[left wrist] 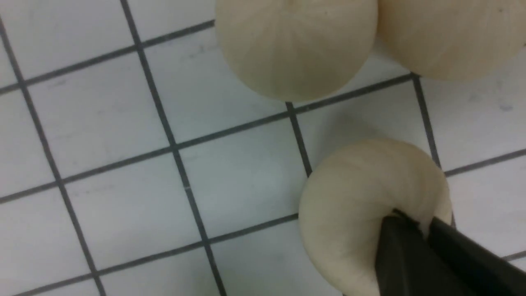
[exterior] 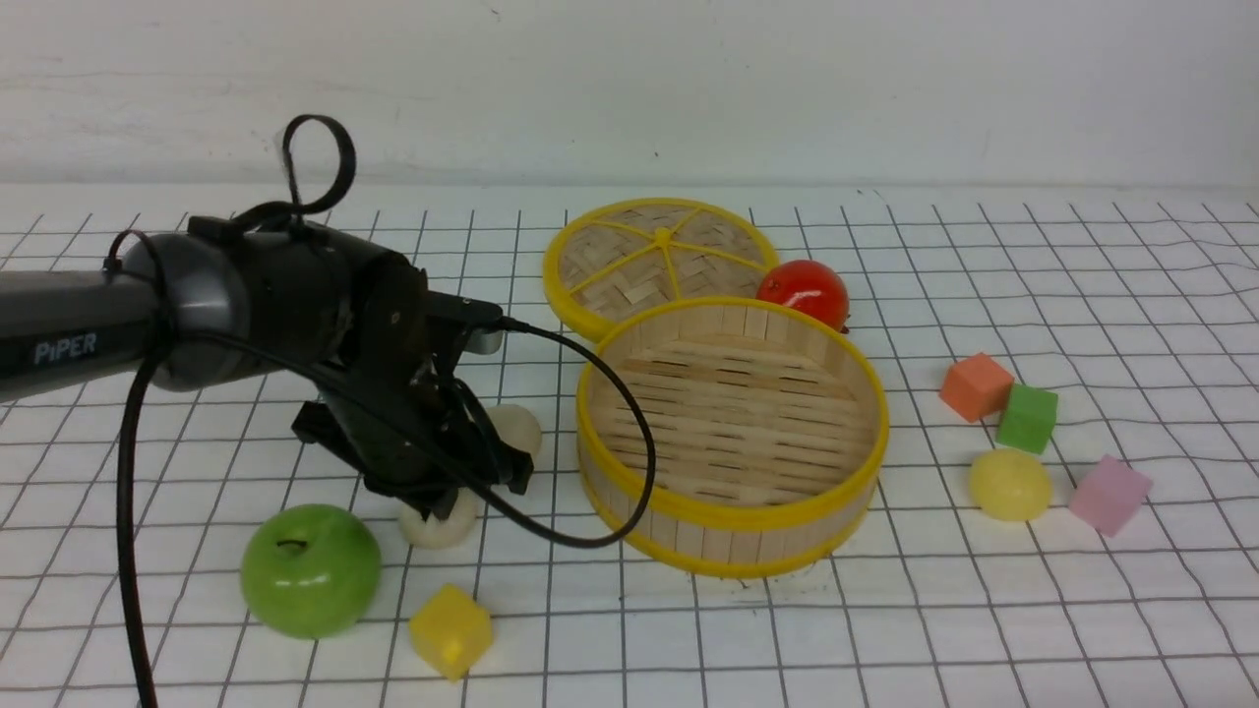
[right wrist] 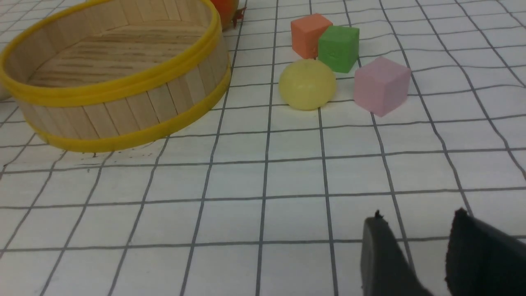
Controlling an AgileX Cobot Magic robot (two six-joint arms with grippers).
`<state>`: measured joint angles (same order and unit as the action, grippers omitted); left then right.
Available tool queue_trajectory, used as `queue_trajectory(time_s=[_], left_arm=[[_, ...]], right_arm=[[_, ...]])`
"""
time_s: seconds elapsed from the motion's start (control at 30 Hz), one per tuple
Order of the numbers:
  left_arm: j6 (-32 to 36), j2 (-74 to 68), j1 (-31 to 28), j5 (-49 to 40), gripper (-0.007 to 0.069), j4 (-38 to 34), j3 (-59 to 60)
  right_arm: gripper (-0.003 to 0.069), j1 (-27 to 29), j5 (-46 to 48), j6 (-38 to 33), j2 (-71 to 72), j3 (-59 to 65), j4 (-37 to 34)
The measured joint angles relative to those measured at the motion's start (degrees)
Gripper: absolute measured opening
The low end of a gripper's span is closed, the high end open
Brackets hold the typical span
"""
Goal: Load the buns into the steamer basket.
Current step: Use the left arm to grab a steamed stuffed bun, then use the left arm to put the steamed stuffed bun into the steamer
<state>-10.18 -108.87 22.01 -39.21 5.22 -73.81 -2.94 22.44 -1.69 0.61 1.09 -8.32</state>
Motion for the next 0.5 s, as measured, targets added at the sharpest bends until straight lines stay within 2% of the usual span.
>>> queue_trajectory(time_s=[0.4,0.5], left_arm=[[0.00,10.41,0.84,-3.08,-0.0013,-0.85,0.00],[2.00,13.67,3.79,-2.56,-0.0013,-2.78,-0.30]], right_arm=[[0.0239,0.00,0.00,0.00,0.00,0.00,0.00],[0.0239,0.00,0.00,0.00,0.00,0.00,0.00]])
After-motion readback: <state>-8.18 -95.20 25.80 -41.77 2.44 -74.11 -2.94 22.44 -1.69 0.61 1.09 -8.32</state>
